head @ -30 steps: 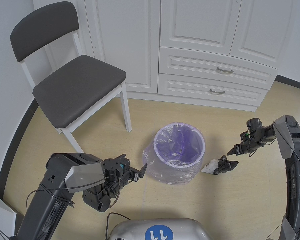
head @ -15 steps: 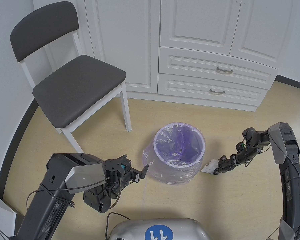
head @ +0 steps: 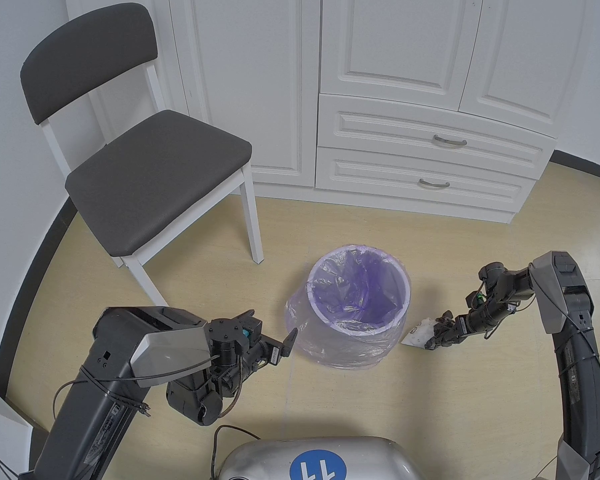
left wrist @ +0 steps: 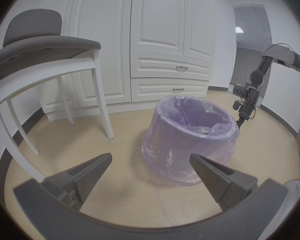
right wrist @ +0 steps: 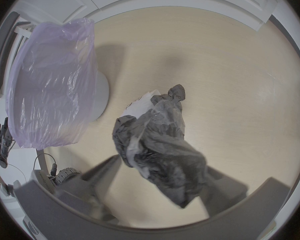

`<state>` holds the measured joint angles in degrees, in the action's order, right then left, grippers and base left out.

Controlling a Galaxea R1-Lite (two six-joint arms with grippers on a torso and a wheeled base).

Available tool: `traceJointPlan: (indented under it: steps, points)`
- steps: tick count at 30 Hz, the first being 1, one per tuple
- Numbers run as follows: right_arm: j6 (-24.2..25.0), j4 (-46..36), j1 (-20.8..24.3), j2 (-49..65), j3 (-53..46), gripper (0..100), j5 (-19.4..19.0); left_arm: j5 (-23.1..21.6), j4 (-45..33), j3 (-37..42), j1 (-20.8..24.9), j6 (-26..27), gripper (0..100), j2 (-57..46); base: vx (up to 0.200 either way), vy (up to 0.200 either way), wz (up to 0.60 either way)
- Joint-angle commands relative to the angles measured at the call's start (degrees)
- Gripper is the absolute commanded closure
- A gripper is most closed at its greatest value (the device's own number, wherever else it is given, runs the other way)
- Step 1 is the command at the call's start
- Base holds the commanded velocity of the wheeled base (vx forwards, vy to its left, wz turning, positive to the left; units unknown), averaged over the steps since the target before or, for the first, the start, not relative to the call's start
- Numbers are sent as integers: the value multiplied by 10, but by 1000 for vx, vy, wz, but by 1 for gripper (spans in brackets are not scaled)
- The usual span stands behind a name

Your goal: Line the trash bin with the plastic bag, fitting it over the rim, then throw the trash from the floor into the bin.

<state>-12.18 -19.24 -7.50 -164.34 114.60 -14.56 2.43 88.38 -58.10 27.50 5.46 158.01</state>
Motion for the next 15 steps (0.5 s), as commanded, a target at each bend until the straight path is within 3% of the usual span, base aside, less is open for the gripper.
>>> traceJointPlan:
  steps: [1,8,11,15]
  points:
    - [4,0,-6,6,0,100,-2,0,0,8,1,1,0,-1,0,0,0]
    - [11,3,-17,67,-25,100,-12,0,0,64,1,-13,0,-75,0,0,0]
    - [13,27,-22,142,-117,100,-37,5,-1,154,12,-30,0,-166,0,0,0]
    - [13,107,-25,214,-240,100,-35,7,-1,253,18,-30,0,-261,0,0,0]
